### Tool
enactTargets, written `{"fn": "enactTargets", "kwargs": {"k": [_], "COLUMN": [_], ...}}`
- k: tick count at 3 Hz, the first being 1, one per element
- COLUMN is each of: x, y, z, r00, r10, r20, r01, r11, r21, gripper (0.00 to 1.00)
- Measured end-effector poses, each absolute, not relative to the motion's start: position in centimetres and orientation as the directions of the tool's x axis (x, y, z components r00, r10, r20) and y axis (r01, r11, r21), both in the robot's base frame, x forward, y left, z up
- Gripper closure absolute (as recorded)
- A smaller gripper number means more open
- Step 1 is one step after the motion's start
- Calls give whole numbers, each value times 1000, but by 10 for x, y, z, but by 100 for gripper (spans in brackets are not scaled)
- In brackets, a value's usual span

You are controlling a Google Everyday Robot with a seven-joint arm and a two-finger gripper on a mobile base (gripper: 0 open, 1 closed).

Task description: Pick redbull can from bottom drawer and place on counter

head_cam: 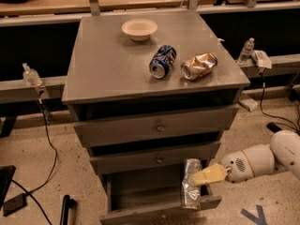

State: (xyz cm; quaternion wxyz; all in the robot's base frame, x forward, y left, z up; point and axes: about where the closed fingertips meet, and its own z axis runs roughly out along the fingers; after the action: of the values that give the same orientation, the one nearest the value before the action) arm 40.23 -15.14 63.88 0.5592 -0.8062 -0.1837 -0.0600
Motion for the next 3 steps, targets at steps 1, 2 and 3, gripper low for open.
{"fn": "enactTargets", "kwargs": {"k": [1,2,3], "x": [402,417,453], "y": [-151,-147,-138], "z": [639,654,684], "r00": [925,921,912], "r10": [229,239,240], "r20": [302,308,333], "r01": [363,367,386], "r11": [-307,-269,-226], "r21": [-880,-890,-894], "gripper": [100,100,100]}}
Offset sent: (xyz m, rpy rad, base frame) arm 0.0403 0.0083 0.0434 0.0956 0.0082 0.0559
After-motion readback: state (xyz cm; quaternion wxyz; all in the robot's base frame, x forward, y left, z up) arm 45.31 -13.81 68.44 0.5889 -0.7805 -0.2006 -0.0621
